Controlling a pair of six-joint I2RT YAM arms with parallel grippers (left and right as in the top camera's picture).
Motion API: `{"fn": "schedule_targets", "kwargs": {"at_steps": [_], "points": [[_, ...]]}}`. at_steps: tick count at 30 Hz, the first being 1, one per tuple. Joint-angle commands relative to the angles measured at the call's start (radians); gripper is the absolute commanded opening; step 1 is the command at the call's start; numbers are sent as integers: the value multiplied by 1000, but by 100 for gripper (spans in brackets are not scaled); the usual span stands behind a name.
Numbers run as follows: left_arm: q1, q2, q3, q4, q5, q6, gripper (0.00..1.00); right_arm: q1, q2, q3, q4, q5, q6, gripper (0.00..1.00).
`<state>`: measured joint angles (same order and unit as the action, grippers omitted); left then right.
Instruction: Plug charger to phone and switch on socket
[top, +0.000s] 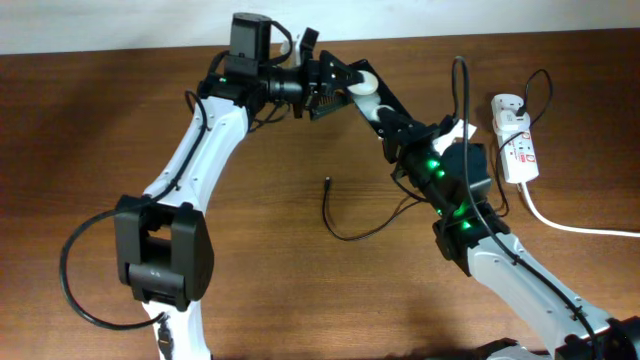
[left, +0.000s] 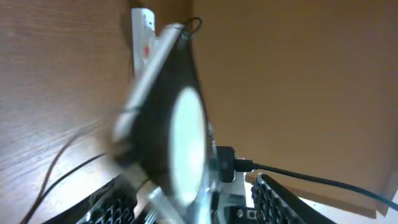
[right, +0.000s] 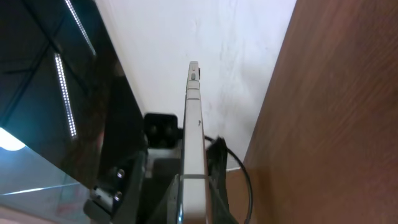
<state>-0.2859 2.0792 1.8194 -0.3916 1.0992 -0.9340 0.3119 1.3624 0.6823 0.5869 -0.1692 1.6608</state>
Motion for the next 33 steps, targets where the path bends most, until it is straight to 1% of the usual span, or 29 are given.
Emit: {"fn": "schedule_targets", "kwargs": {"at_steps": [1, 2, 3, 4, 6, 12, 17, 18, 19, 22, 27, 30, 33], "points": [[-24, -21, 12, 47, 10, -65, 58, 23, -1, 24, 24, 16, 24, 4], [-26, -21, 12, 47, 10, -72, 54, 23, 0, 24, 24, 17, 24, 4], [-26, -21, 12, 47, 10, -72, 52, 23, 0, 24, 24, 17, 24, 4], [-26, -21, 12, 47, 10, -95, 49, 23, 0, 24, 24, 26, 24, 4], [-26, -21, 12, 47, 10, -110, 42, 24, 0, 24, 24, 77, 24, 4], [-55, -21, 12, 47, -24, -121, 41, 24, 2, 24, 43, 95, 24, 4], [-55, -21, 12, 47, -47, -139, 34, 45, 3, 24, 68, 102, 24, 4], [-55, -21, 12, 47, -46, -139, 31, 44, 3, 24, 68, 102, 24, 4], [-55, -21, 12, 47, -50, -140, 29, 46, 4, 24, 67, 102, 24, 4], [-55, -21, 12, 47, -77, -150, 29, 49, 5, 24, 32, 100, 24, 4], [-52, -21, 12, 92, -87, -154, 27, 49, 6, 24, 31, 95, 24, 4], [-52, -21, 12, 93, -94, -158, 21, 49, 6, 24, 31, 94, 24, 4], [-52, -21, 12, 93, -94, -180, 11, 49, 6, 24, 31, 91, 24, 5]]}}
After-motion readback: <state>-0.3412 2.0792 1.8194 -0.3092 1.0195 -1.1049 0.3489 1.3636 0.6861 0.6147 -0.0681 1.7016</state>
